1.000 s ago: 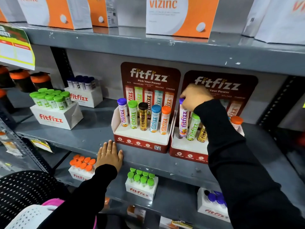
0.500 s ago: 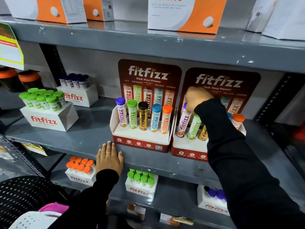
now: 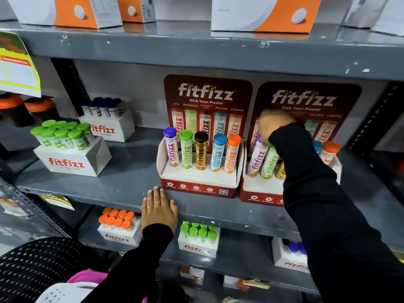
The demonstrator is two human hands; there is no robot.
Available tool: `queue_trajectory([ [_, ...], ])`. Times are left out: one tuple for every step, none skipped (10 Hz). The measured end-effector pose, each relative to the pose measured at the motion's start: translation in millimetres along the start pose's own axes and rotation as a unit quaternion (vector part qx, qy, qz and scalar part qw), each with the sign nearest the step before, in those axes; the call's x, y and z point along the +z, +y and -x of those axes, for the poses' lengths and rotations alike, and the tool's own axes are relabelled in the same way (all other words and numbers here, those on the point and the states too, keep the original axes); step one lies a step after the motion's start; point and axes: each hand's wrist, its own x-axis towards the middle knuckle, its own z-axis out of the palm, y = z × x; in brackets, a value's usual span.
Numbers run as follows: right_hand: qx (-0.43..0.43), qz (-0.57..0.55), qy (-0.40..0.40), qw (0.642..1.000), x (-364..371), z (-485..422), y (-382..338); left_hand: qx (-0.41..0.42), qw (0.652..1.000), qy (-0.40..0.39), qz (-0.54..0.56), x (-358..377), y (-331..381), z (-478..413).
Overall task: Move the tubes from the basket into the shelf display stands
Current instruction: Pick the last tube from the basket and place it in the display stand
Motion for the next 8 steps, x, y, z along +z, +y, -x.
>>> queue_trajectory([
  [0.007,0.025,-0.004,1.000,22,-23,14,-0.001,1.000,0.004,0.005,0,1,0],
  [-0.026,0.013,-0.004,1.000,34,-34,28,0.002,1.000,0.007,0.011,-2,3,2],
  [-0.056,-0.015,-0.011,0.998,36,-39,33,-0.003,1.000,0.000,0.004,-4,1,0],
  [-0.076,-0.035,-0.020,0.996,36,-34,35,-0.011,1.000,-0.015,0.008,-4,2,-1],
  [-0.093,-0.050,-0.012,0.994,38,-28,38,-0.017,0.999,-0.049,0.006,-9,2,-3],
  [-0.077,-0.058,0.010,0.995,43,-14,39,-0.002,1.000,-0.020,0.022,-16,7,4],
  [-0.078,-0.044,0.074,0.993,50,6,42,0.039,0.997,0.041,0.051,-22,21,20],
  [-0.136,-0.032,0.153,0.978,66,36,35,0.104,0.988,0.097,0.060,-34,47,28],
])
